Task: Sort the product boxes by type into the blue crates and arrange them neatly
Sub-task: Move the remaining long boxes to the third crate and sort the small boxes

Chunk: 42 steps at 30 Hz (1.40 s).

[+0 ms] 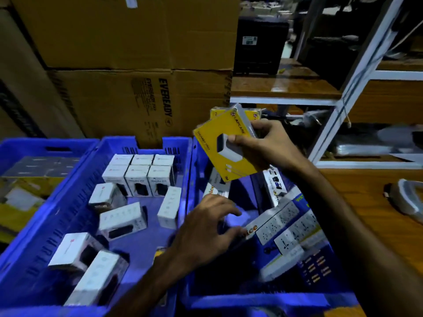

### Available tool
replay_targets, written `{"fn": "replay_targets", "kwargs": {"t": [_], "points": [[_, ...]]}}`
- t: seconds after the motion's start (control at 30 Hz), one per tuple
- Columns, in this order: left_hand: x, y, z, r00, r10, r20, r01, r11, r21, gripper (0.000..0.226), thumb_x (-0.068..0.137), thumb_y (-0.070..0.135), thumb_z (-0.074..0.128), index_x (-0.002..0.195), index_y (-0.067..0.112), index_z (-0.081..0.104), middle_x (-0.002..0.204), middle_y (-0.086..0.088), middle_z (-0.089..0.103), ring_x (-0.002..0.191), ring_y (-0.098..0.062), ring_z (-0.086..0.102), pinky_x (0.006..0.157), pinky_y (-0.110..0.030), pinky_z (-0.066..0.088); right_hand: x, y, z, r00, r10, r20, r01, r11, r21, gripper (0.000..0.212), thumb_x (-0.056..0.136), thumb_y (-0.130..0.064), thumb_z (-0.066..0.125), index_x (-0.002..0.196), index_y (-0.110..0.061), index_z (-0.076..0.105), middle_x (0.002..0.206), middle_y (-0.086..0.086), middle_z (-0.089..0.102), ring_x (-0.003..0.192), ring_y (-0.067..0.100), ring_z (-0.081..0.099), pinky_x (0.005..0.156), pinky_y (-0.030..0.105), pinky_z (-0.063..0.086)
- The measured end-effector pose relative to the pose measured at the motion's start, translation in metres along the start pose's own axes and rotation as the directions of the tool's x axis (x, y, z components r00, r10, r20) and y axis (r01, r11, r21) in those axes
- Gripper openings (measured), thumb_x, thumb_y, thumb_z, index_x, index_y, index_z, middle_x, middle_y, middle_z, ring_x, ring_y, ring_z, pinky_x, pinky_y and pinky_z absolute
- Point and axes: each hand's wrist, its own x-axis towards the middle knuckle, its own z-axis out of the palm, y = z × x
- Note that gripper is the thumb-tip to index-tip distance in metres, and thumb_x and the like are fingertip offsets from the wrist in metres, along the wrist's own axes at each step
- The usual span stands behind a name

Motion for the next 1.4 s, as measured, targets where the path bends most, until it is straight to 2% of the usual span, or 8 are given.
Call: {"fn": "replay_targets", "kwargs": {"t": [0.13,0.27,0.57,0.7,0.9,1.13,1.27,1.4], "points": [[-0.012,0.005,-0.014,0.925,-0.259,-0.277,0.224,0.963,-0.15,0.019,0.085,0.033,0.08,0.096,0.018,0.075,0.097,0.009,0.073,0.092,-0.007,0.069,0.079,-0.026,0.055,-0.004,0.005,0.033,0.997,0.07,0.04,-0.076,0.976,0.204,0.02,0.086,-0.027,0.083,0.099,-0.012,0.083,0.097,0.01,0.081,0.092,0.029,0.078,0.085,0.055,0.06],[-0.03,0.006,-0.045,0.63,-0.591,-0.504,0.335,0.792,-0.511,0.022,0.086,0.022,0.083,0.092,0.008,0.068,0.084,0.001,0.071,0.077,-0.007,0.066,0.066,-0.017,0.052,-0.012,0.011,0.069,0.983,0.148,0.106,-0.178,0.899,0.4,0.022,0.091,-0.026,0.078,0.107,-0.011,0.081,0.103,0.011,0.081,0.096,0.032,0.078,0.082,0.049,0.063],[-0.092,0.0,-0.094,0.43,-0.834,-0.345,0.314,0.497,-0.809,0.045,0.086,0.032,0.082,0.119,0.012,0.06,0.079,0.002,0.071,0.084,-0.015,0.069,0.089,-0.062,0.058,-0.065,-0.009,0.172,0.962,0.193,0.193,-0.268,0.802,0.533,0.026,0.091,-0.029,0.078,0.107,-0.008,0.08,0.102,0.014,0.08,0.098,0.039,0.076,0.086,0.054,0.062],[-0.131,-0.008,-0.123,0.412,-0.861,-0.299,0.307,0.44,-0.844,0.051,0.079,0.034,0.082,0.118,0.011,0.06,0.081,0.005,0.075,0.08,-0.015,0.068,0.07,-0.044,0.06,-0.08,-0.025,0.215,0.952,0.218,0.215,-0.302,0.786,0.539,0.027,0.091,-0.031,0.078,0.107,-0.01,0.08,0.1,0.011,0.081,0.095,0.035,0.078,0.083,0.048,0.064],[-0.193,-0.037,-0.192,0.416,-0.86,-0.296,0.24,0.418,-0.876,0.049,0.08,0.03,0.077,0.123,0.014,0.059,0.106,-0.007,0.079,0.076,-0.02,0.07,0.05,-0.028,0.053,-0.084,-0.057,0.304,0.908,0.264,0.326,-0.406,0.746,0.527,0.045,0.092,-0.045,0.074,0.116,-0.008,0.077,0.109,0.016,0.079,0.105,0.042,0.074,0.091,0.064,0.058],[-0.264,-0.087,-0.306,0.333,-0.843,-0.422,0.19,0.499,-0.846,0.014,0.095,0.02,0.067,0.104,0.009,0.066,0.083,-0.004,0.074,0.055,-0.011,0.061,0.042,-0.022,0.05,-0.057,-0.101,0.412,0.883,0.273,0.383,-0.41,0.845,0.343,0.044,0.098,-0.06,0.056,0.106,-0.023,0.079,0.087,-0.005,0.079,0.069,0.017,0.074,0.063,0.026,0.051],[-0.296,-0.132,-0.374,0.262,-0.776,-0.574,0.396,0.629,-0.669,0.021,0.099,0.02,0.069,0.11,0.004,0.067,0.086,-0.012,0.073,0.056,-0.008,0.065,0.045,-0.025,0.054,-0.024,-0.103,0.458,0.914,0.202,0.351,-0.285,0.937,0.203,0.033,0.101,-0.04,0.062,0.1,-0.011,0.078,0.064,-0.004,0.065,0.046,0.014,0.059,0.05,0.02,0.041],[-0.314,-0.181,-0.416,0.322,-0.662,-0.677,0.709,0.643,-0.291,0.041,0.081,0.051,0.076,0.104,0.018,0.071,0.076,-0.019,0.068,0.065,-0.028,0.065,0.061,-0.049,0.055,0.012,-0.087,0.497,0.891,0.165,0.423,-0.083,0.975,-0.205,0.027,0.097,-0.036,0.069,0.096,-0.012,0.083,0.044,-0.018,0.056,0.039,-0.008,0.049,0.052,0.02,0.036]]}}
